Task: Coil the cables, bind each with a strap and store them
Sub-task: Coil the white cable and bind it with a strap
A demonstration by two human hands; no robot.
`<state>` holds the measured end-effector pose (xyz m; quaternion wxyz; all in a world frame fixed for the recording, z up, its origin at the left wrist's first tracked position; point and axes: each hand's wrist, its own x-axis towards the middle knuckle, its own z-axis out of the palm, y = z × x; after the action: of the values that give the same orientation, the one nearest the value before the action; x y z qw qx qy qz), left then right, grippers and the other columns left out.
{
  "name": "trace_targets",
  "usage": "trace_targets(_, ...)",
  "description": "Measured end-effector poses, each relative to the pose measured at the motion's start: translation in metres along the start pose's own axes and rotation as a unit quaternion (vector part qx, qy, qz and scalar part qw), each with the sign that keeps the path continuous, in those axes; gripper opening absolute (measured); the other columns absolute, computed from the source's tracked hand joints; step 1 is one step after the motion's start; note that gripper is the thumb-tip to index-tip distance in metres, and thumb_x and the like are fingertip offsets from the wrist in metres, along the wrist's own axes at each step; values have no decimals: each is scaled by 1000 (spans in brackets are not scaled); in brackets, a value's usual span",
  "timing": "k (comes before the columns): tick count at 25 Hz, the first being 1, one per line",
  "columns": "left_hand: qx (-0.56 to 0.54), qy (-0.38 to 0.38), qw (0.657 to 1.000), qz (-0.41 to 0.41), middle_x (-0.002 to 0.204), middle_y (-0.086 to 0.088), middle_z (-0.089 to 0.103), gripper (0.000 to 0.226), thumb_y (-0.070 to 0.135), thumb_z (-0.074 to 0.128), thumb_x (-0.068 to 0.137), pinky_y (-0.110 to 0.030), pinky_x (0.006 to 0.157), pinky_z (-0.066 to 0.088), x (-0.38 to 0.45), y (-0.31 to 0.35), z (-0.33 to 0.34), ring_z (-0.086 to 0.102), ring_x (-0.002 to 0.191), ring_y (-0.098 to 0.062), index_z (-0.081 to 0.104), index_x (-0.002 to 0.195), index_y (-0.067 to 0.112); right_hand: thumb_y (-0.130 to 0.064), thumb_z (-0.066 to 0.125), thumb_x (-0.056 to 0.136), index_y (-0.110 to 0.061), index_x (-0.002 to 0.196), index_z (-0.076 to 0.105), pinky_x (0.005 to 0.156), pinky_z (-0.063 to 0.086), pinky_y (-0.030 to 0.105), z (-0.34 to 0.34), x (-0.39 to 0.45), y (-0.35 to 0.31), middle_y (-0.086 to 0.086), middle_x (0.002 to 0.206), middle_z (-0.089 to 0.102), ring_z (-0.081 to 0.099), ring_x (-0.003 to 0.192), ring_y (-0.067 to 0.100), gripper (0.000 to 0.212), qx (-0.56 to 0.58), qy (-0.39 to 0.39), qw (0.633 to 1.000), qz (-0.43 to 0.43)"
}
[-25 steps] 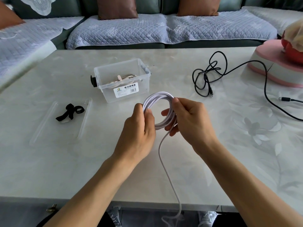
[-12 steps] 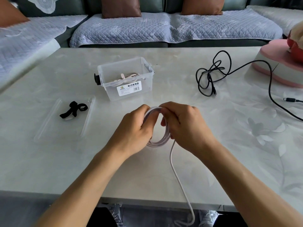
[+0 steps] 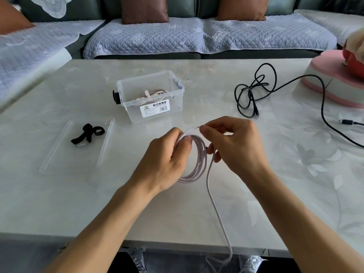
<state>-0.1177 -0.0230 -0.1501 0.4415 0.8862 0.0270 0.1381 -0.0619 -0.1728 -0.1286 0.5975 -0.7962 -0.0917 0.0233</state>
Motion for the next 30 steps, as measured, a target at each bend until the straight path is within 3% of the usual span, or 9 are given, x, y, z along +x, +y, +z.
trace_targets(3, -12, 62, 998, -8, 54, -6, 47, 42, 38, 42, 102, -38, 59, 39, 3, 2, 4, 45, 54, -24, 39, 70, 12, -16, 73, 84, -11, 78, 69, 41, 44, 20, 3, 0, 0, 1, 59, 67, 62, 42, 14, 10, 9, 11, 1000, 3)
trace_targets(8, -36, 125, 990, -59, 59, -5, 50, 42, 35, 37, 104, -38, 65, 41, 5, 3, 7, 50, 64, -29, 41, 73, 8, -9, 69, 85, -11, 81, 72, 48, 50, 22, 7, -2, 2, 2, 66, 70, 67, 54, 13, 6, 17, -44, 999, 13)
trace_targets(14, -77, 150, 980, -103, 60, -4, 51, 42, 36, 33, 105, -27, 57, 37, 5, 7, 7, 45, 56, -17, 42, 72, 10, -6, 67, 87, -9, 85, 73, 51, 51, 20, 4, 1, 2, 0, 62, 69, 64, 52, 10, 6, 15, -45, 999, -13)
trace_targets(21, -112, 243, 950, -160, 74, -1, 59, 37, 38, 31, 105, -36, 68, 41, 11, 5, 6, 52, 72, -25, 42, 74, 21, -3, 59, 88, -9, 91, 72, 51, 48, 19, 14, -7, 2, 3, 71, 71, 65, 55, 8, 14, 24, -93, 995, 8)
trace_targets(24, -111, 269, 942, -165, 83, -3, 62, 36, 37, 30, 105, -33, 74, 43, 13, 7, 4, 58, 84, -27, 44, 76, 22, -13, 50, 97, -8, 92, 69, 53, 52, 29, 27, -15, 2, 4, 84, 72, 69, 62, 19, 20, 72, -101, 992, 28)
trace_targets(27, -112, 267, 944, -156, 97, -13, 69, 32, 36, 31, 105, -40, 83, 50, 13, 6, 5, 62, 94, -32, 47, 84, 19, -30, 49, 101, -7, 94, 67, 50, 52, 32, 34, -18, 1, 5, 90, 73, 69, 63, 18, 30, 79, -155, 984, 33)
trace_targets(30, -124, 248, 951, -139, 75, -5, 62, 36, 37, 30, 105, -38, 68, 51, 9, 7, 3, 62, 74, -29, 47, 80, 17, -22, 52, 100, -4, 100, 68, 49, 45, 30, 32, -14, 4, 11, 89, 73, 60, 61, 16, 24, 174, -171, 967, 73)
